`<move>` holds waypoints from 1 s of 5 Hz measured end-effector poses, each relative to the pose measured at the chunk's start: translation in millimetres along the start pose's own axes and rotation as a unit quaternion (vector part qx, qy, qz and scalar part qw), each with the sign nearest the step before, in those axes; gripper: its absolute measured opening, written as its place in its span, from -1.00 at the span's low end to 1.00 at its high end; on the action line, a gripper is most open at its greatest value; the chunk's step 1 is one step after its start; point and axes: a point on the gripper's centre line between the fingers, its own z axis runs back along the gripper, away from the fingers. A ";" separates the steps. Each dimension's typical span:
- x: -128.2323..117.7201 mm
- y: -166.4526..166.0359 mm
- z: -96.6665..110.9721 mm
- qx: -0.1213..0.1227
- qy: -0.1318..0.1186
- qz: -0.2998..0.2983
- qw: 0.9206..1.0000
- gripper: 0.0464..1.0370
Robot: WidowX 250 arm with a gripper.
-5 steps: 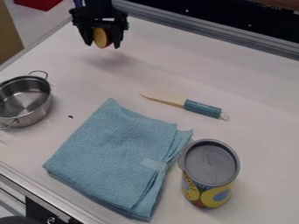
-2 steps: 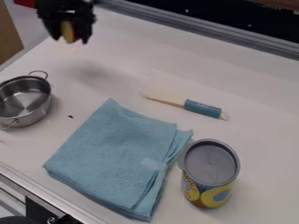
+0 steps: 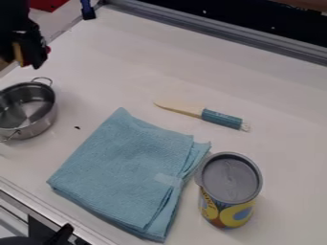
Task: Putting the red object into the sliver pot
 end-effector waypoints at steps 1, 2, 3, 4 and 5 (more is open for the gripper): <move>-26.7 -0.8 -5.1 0.001 0.014 -0.067 0.998 0.65; -39.5 -5.1 -9.7 -0.008 0.041 -0.101 0.994 0.65; -42.1 -7.5 -14.2 -0.003 0.043 -0.109 0.993 0.76; -38.6 -6.3 -12.4 0.014 0.052 -0.077 0.996 0.93; -36.1 -10.5 -12.4 0.017 0.056 -0.059 0.997 0.92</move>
